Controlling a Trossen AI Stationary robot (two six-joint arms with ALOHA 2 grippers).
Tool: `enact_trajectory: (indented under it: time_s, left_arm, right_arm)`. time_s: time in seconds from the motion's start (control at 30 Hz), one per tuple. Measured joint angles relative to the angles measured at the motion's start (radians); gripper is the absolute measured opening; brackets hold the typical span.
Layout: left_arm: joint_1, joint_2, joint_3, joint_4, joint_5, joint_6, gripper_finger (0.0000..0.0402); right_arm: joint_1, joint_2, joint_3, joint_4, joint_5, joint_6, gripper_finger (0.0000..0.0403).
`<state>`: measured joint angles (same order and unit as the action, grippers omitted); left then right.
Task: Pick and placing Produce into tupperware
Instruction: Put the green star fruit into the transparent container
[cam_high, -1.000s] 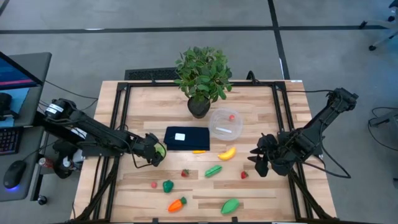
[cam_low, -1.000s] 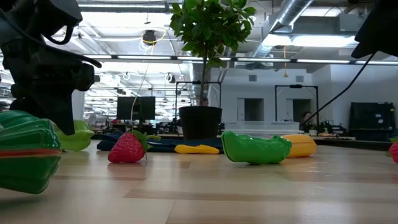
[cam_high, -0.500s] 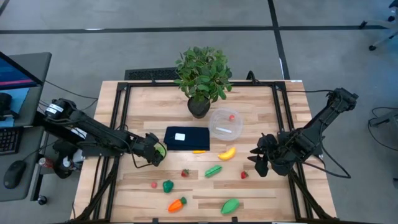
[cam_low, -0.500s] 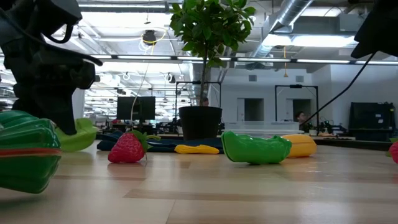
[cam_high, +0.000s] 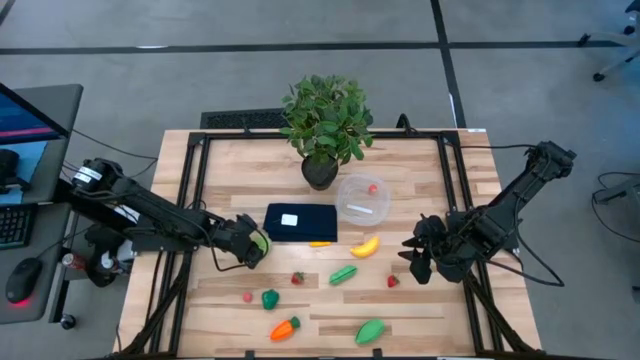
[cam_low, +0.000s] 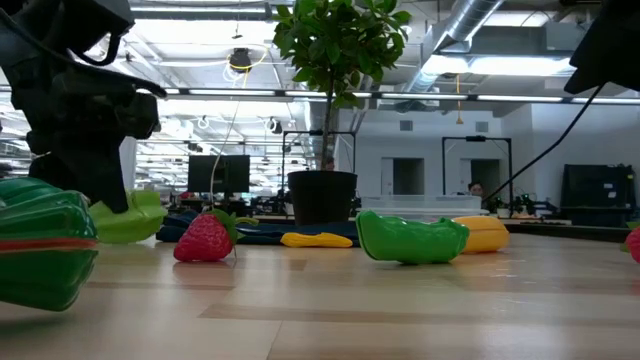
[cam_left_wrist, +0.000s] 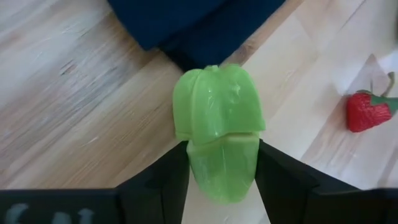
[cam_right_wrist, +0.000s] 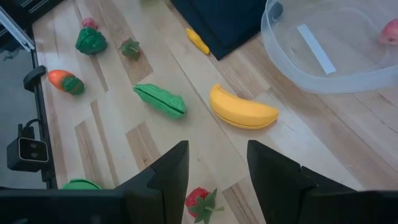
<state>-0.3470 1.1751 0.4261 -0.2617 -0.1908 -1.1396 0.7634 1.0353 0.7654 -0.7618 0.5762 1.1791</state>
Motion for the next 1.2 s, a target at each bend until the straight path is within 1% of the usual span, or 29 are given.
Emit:
enact_trajectory:
  time_s: [0.2,0.43,0.57,0.83,1.03,1.2]
  left_arm:
    - [0.000,0.000,0.024,0.016,0.000,0.065,0.0144]
    - [0.000,0.000,0.025,0.052,0.001,0.078,0.0143]
    - [0.000,0.000,0.025,0.128,0.006,0.109,0.0145]
    - [0.003,0.000,0.026,0.352,-0.004,0.218,0.0143]
    - [0.049,0.000,0.027,0.442,-0.008,0.298,0.0147]
    - [0.095,0.000,0.027,0.538,-0.008,0.393,0.0146]
  right_arm:
    - [0.000,0.000,0.000,0.000,0.000,0.000,0.0155]
    - [0.000,0.000,0.000,0.000,0.000,0.000,0.0155]
    - [0.000,0.000,0.000,0.000,0.000,0.000,0.0155]
    - [0.000,0.000,0.000,0.000,0.000,0.000,0.0155]
    - [0.000,0.000,0.000,0.010,0.000,0.000,0.0155]
    - [0.001,0.000,0.000,0.015,-0.004,0.000,0.0155]
